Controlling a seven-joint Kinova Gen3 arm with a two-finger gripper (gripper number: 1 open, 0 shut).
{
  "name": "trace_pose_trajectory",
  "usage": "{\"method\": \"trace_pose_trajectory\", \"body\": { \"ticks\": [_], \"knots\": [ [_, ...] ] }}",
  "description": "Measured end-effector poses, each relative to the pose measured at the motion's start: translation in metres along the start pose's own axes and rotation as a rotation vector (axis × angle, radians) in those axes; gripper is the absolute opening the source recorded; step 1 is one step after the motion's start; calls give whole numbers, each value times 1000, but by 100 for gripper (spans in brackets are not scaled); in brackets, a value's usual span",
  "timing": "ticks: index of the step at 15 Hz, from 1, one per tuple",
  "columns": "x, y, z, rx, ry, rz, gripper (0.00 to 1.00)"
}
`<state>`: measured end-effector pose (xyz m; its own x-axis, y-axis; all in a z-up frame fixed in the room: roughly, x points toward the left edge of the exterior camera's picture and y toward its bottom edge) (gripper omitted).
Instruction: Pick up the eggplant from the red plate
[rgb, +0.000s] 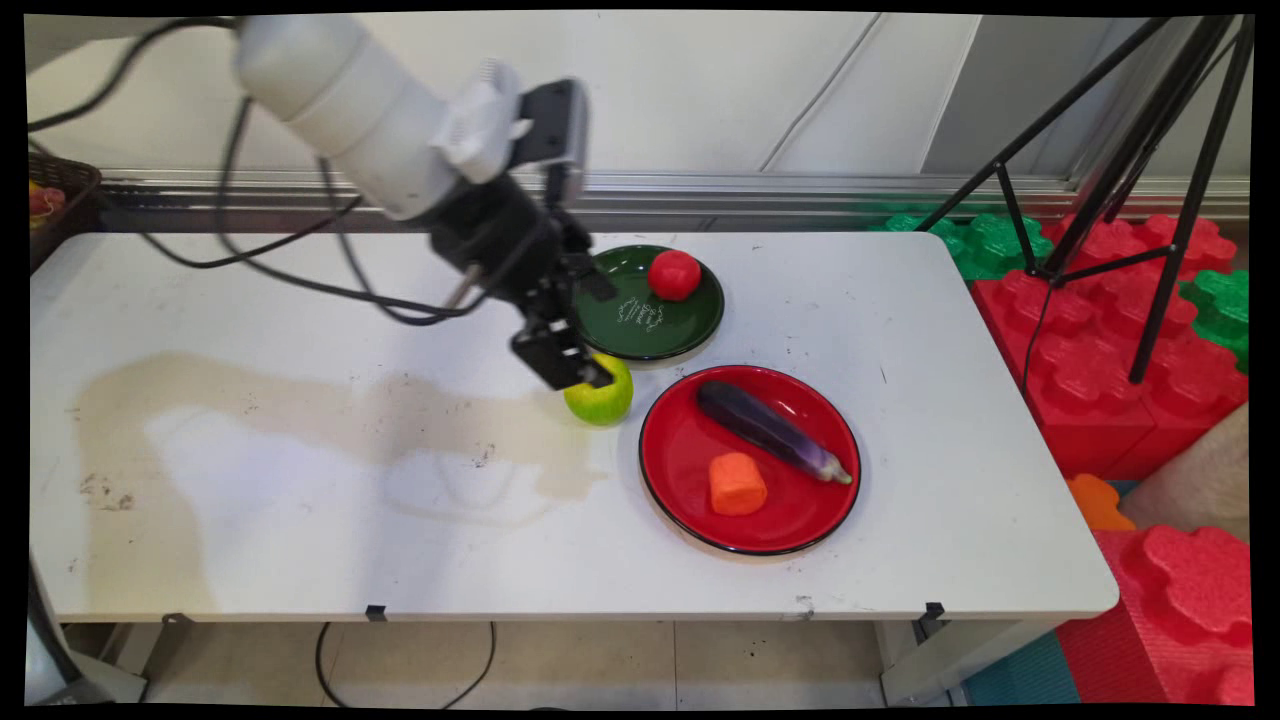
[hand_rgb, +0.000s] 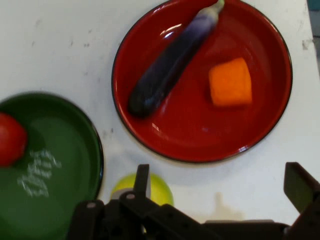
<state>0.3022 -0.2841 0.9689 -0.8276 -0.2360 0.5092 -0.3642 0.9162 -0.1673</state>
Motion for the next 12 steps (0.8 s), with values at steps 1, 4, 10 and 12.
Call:
{"method": "trace_pose_trajectory", "body": {
  "ticks": [1, 4, 10, 12],
  "knots": [
    [9, -3, 8, -4, -4, 18, 100],
    [36, -9, 37, -17, -23, 71, 100],
    [70, -21, 97, -28, -67, 166, 100],
    [77, -25, 115, -34, -82, 194, 100]
  ]
}}
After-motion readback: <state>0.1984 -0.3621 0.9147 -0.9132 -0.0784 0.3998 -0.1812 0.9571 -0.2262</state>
